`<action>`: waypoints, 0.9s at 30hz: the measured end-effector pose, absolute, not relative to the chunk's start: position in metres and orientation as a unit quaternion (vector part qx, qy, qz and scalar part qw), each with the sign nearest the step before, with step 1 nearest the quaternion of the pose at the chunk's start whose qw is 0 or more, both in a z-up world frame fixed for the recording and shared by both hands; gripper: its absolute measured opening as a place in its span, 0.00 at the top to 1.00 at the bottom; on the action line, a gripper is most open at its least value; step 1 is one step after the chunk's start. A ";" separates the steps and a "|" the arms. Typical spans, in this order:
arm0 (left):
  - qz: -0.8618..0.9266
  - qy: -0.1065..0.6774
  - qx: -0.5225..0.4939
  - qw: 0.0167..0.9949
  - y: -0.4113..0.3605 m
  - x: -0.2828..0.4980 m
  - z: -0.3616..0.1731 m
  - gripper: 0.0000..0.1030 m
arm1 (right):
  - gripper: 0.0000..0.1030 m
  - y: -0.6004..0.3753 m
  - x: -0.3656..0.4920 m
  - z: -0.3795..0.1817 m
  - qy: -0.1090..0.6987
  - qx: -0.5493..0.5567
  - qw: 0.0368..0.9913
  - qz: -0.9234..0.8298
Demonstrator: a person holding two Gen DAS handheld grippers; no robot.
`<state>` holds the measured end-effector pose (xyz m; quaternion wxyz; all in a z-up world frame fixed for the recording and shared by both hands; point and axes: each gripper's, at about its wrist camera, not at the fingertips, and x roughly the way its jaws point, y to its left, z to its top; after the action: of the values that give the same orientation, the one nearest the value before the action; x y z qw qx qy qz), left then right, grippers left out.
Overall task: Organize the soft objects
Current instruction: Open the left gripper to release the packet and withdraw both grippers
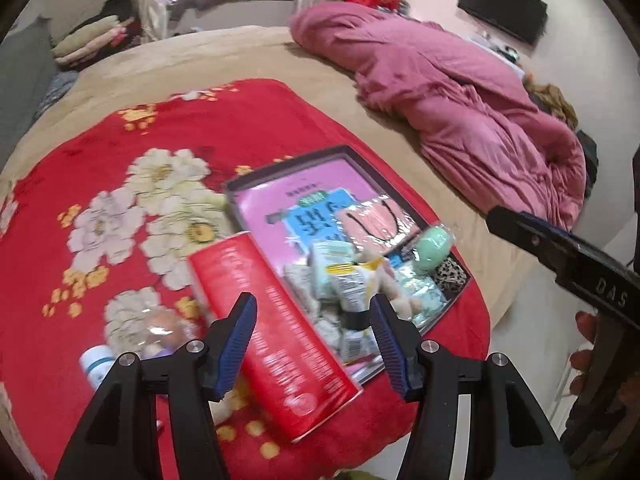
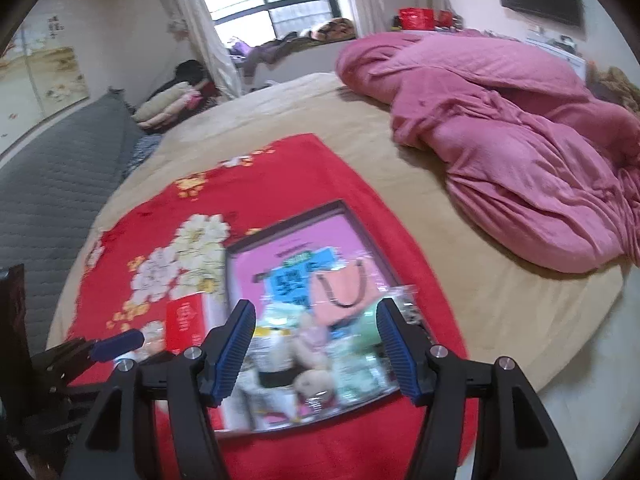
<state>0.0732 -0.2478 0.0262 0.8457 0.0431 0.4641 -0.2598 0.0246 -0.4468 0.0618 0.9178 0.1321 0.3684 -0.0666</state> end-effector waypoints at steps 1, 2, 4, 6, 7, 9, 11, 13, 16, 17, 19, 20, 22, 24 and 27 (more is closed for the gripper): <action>-0.252 0.463 0.040 0.849 -0.238 0.073 0.029 0.40 | 0.38 -0.439 0.023 0.064 0.367 0.127 0.919 -0.062; -0.247 0.462 0.039 0.851 -0.231 0.073 0.031 0.40 | 0.37 -0.430 0.022 0.067 0.364 0.123 0.921 -0.057; -0.242 0.459 0.034 0.854 -0.215 0.071 0.036 0.39 | 0.36 -0.415 0.021 0.069 0.364 0.119 0.923 -0.045; -0.236 0.458 0.035 0.857 -0.202 0.069 0.038 0.39 | 0.36 -0.398 0.020 0.072 0.364 0.113 0.924 -0.033; -0.233 0.456 0.033 0.858 -0.195 0.067 0.040 0.39 | 0.36 -0.390 0.020 0.073 0.363 0.110 0.925 -0.028; -0.228 0.455 0.030 0.860 -0.182 0.063 0.040 0.38 | 0.35 -0.374 0.019 0.074 0.363 0.109 0.925 -0.022; -0.223 0.455 0.024 0.862 -0.168 0.060 0.039 0.37 | 0.34 -0.356 0.018 0.074 0.365 0.103 0.925 -0.010; -0.215 0.459 0.021 0.862 -0.157 0.059 0.036 0.37 | 0.34 -0.341 0.018 0.074 0.365 0.090 0.926 -0.005; -0.204 0.467 0.011 0.860 -0.136 0.060 0.029 0.37 | 0.34 -0.317 0.019 0.072 0.369 0.080 0.926 0.011; -0.199 0.469 0.008 0.860 -0.128 0.061 0.026 0.37 | 0.34 -0.310 0.019 0.071 0.371 0.076 0.926 0.015; -0.190 0.472 0.003 0.861 -0.114 0.062 0.023 0.37 | 0.34 -0.297 0.020 0.068 0.375 0.068 0.924 0.023; -0.185 0.474 0.001 0.861 -0.106 0.064 0.021 0.37 | 0.34 -0.290 0.021 0.066 0.378 0.064 0.923 0.027; -0.177 0.477 -0.002 0.861 -0.095 0.066 0.017 0.37 | 0.34 -0.276 0.022 0.063 0.386 0.055 0.920 0.038; -0.169 0.483 -0.004 0.859 -0.086 0.069 0.013 0.36 | 0.33 -0.265 0.023 0.060 0.389 0.045 0.919 0.046; -0.165 0.491 -0.007 0.855 -0.075 0.076 0.006 0.36 | 0.33 -0.249 0.025 0.053 0.398 0.032 0.915 0.059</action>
<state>0.0760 -0.0754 0.0060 0.8554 -0.0074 0.4908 -0.1655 0.0253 -0.2486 0.0531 0.9149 0.0315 0.3981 0.0585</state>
